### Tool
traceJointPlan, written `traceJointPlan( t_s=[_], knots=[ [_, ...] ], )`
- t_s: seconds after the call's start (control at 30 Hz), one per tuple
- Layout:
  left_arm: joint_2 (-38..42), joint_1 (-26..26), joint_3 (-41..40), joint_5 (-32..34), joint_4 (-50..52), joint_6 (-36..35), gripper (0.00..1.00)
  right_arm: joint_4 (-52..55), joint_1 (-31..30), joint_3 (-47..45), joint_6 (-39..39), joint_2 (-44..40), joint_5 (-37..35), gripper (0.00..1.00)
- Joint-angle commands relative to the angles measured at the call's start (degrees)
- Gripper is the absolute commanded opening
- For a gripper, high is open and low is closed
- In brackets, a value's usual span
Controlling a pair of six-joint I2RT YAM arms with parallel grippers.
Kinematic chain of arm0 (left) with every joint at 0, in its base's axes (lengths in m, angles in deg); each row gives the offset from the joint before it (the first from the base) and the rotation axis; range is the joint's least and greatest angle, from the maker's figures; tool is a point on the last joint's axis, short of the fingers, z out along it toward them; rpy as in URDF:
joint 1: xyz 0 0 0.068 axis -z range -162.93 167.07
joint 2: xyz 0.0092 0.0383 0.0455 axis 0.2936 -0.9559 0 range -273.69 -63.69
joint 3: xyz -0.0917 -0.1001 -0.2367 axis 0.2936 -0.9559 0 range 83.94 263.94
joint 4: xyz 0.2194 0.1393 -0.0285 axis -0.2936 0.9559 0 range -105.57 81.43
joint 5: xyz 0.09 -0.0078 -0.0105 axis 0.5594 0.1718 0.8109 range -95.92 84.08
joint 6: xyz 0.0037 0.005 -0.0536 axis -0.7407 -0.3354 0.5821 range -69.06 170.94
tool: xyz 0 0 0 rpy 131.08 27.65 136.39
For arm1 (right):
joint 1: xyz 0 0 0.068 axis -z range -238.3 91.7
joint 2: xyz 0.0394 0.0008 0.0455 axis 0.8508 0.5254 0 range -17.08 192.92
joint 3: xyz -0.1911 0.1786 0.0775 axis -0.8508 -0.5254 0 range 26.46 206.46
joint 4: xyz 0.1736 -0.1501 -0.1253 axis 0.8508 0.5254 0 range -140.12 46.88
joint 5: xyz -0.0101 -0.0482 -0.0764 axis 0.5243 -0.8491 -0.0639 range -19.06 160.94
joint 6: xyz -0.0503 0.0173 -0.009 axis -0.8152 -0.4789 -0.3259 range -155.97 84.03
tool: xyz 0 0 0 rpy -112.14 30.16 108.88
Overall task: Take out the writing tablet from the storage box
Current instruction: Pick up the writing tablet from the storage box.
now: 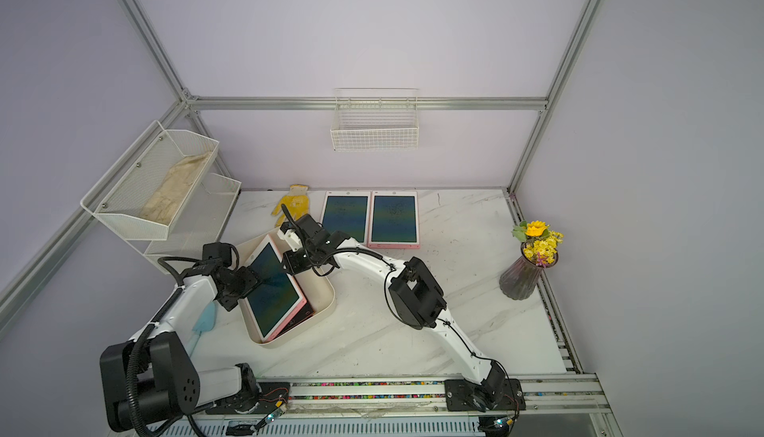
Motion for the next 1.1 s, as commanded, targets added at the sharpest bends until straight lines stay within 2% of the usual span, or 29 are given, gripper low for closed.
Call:
traceJointPlan(
  t_s=[0.0,0.43,0.6,0.9,1.07],
  knots=[
    [1.9,0.1,-2.4,-2.9,-3.3,0.2,0.77,1.6,-1.7,-1.6,-1.6,-1.2,5.3,0.2],
    [4.9,0.1,-2.5,-3.1,-4.0,0.3,0.78,2.3,-1.7,-1.6,-3.3,0.0,9.8,0.24],
    [8.4,0.1,-1.6,-3.0,-3.8,0.2,0.79,2.4,-1.2,-1.2,-3.4,0.1,9.9,0.13],
    [12.5,0.1,0.7,-6.0,-3.3,-0.5,0.81,1.2,1.7,-2.8,-4.3,-2.1,11.0,0.0],
    [14.7,0.1,2.3,-7.8,-2.7,-0.4,0.83,-0.3,4.1,-2.8,-4.1,-3.5,11.4,0.0]
  ],
)
